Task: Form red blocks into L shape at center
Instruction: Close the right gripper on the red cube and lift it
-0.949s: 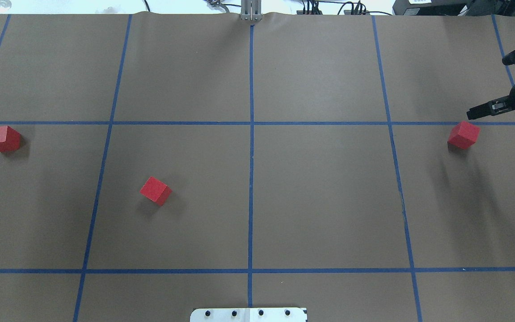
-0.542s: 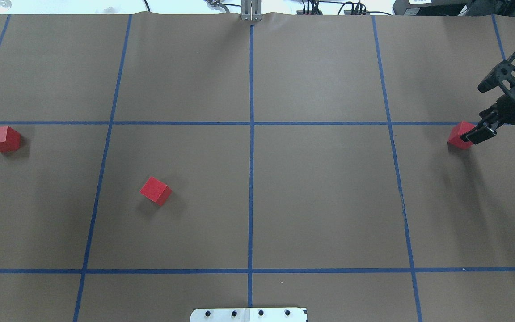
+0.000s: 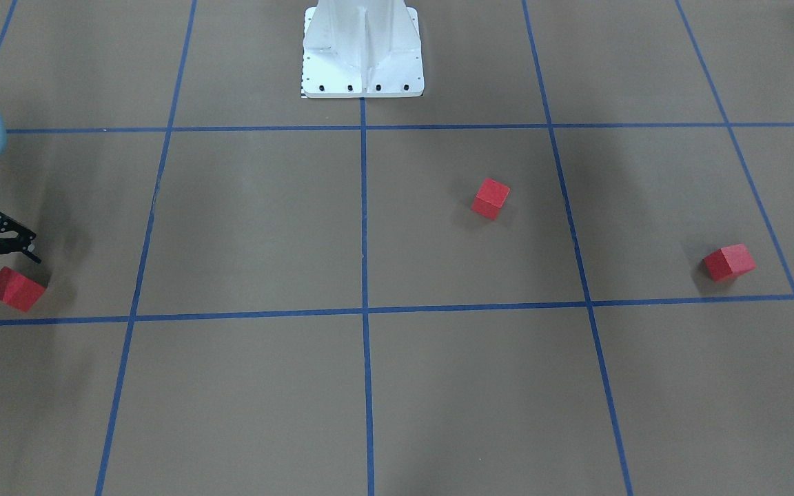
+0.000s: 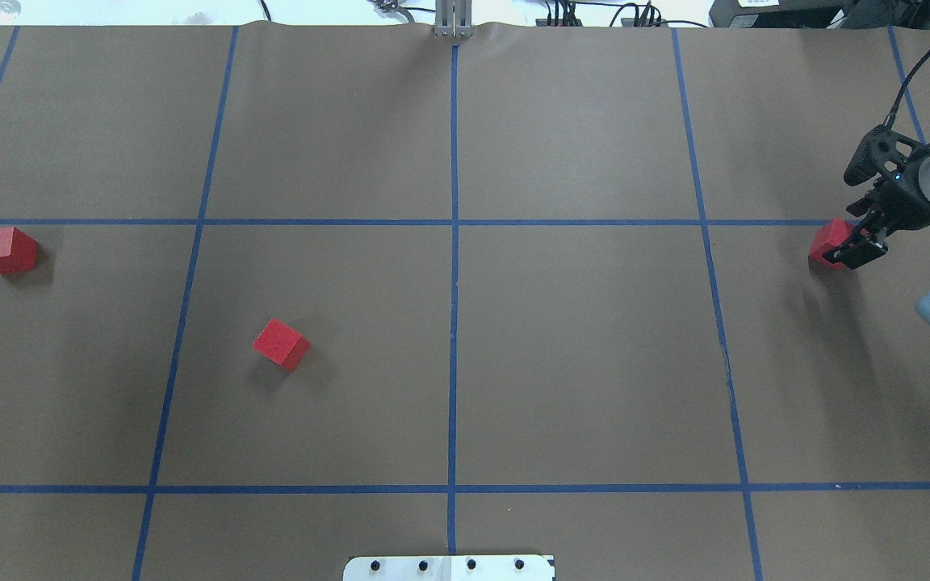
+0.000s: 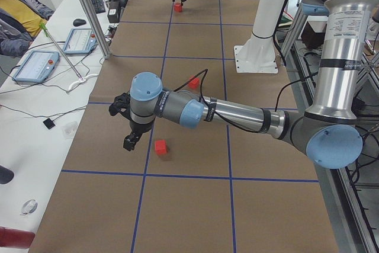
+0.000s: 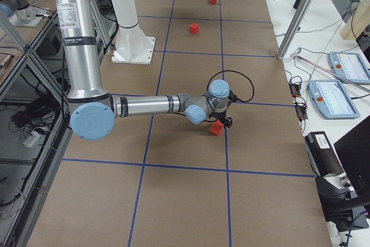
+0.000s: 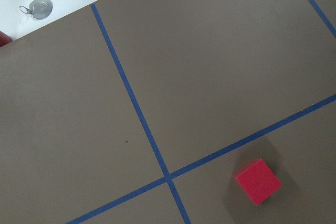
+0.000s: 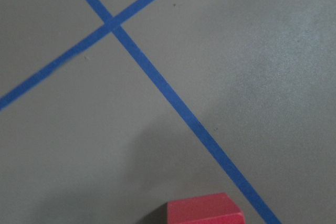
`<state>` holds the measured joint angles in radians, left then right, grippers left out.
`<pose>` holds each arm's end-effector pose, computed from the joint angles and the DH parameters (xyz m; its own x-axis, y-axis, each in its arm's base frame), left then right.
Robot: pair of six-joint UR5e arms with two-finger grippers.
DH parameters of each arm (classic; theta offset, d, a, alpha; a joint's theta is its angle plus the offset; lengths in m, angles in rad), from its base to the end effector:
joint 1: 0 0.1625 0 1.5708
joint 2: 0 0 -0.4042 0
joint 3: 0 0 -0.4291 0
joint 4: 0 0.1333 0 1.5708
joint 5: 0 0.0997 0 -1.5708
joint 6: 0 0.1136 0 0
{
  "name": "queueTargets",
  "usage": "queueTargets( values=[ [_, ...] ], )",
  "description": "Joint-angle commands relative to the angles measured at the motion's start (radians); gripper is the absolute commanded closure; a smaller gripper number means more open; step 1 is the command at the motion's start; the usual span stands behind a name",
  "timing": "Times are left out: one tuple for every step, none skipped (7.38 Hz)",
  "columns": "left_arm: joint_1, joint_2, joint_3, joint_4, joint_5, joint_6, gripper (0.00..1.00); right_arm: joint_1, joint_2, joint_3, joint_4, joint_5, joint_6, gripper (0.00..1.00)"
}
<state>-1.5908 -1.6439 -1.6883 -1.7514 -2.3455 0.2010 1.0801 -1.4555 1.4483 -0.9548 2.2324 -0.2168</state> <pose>-0.0653 -0.5720 0.5238 0.7088 0.4206 -0.5663 -0.1254 0.8652 0.4856 -0.2308 -0.5667 0.5836 0.4348 -0.8214 0.3692 0.4916 0.5600 0.6669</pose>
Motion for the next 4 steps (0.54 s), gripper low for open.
queueTargets(
  values=[
    [0.000, 0.007, -0.001, -0.020, 0.000, -0.006, 0.00, 0.000, 0.003, -0.028, 0.007, 0.006, -0.024, 0.00],
    [0.000, 0.012, 0.001, -0.031, 0.000, -0.011, 0.00, 0.000, 0.004, -0.041, 0.007, 0.004, -0.021, 0.01],
    [0.000, 0.012, 0.001, -0.031, 0.000, -0.011, 0.00, 0.000, 0.007, -0.045, 0.005, 0.004, -0.015, 0.07],
    [0.000, 0.012, 0.001, -0.031, 0.000, -0.011, 0.00, 0.001, 0.006, -0.045, 0.004, 0.004, -0.010, 0.27]
  ],
)
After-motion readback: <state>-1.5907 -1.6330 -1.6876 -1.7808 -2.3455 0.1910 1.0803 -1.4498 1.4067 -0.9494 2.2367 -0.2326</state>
